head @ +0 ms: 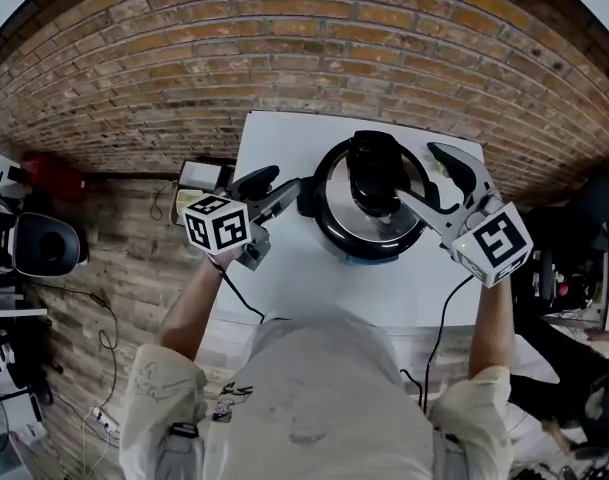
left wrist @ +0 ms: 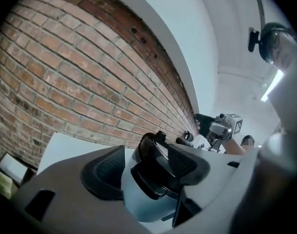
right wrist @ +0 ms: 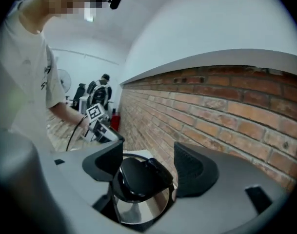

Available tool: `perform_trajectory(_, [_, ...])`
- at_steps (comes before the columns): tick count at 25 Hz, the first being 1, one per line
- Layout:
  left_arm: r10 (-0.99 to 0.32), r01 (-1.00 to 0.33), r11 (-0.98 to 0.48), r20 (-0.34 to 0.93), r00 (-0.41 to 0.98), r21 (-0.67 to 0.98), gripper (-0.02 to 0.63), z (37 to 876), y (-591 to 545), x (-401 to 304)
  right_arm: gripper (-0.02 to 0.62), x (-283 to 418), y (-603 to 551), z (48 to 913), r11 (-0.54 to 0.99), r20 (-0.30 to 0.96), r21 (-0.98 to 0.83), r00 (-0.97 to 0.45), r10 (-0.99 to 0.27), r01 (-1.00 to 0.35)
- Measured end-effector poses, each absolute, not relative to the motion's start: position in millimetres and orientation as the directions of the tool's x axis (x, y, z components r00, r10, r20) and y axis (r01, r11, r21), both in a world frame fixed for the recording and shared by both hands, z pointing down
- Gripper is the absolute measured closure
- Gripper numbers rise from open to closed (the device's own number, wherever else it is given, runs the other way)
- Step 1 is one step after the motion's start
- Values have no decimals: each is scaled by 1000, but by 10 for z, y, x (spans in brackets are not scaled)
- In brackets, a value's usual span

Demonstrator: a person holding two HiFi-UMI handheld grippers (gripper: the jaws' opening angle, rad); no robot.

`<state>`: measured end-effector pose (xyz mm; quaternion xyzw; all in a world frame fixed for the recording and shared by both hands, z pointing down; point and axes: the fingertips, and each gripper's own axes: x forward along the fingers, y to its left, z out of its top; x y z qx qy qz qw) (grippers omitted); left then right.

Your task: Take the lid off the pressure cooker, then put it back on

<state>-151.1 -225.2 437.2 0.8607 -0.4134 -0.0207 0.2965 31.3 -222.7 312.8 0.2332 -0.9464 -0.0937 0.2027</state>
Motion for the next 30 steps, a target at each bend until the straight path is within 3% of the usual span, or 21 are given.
perform_trajectory(4, [-670,-599,-442,199,715,667,313,4493,-2251,-1488,256,86,-2123,3405,931,569,319,-749,-340,-180])
perform_trajectory(13, [-536,-339,-325,123,835,883,314,4808,-2232,-1326,256,-57,-2070,3926,984,851,143,-522,-65,110])
perform_trajectory(22, [-473,-125,-192,20,881,973,346,4994,-2239,-1113,258,38,-2185,4348,982,963,13,-265,39,191])
perform_trajectory(26, [-478,-27,-169,-58,876,985,395,4989,-2241,-1070,290,48,-2194,4407,976,976,-25,-207,72,218])
perform_trajectory(28, [-488,-21,-161,-61,871,987,451,4999,-2244,-1075,295,48,-2199,4411,974,980,-29,-185,72,223])
perform_trajectory(30, [-488,-32,-159,-50,872,987,464,5001,-2241,-1075,295,51,-2197,4417,974,985,-27,-160,64,225])
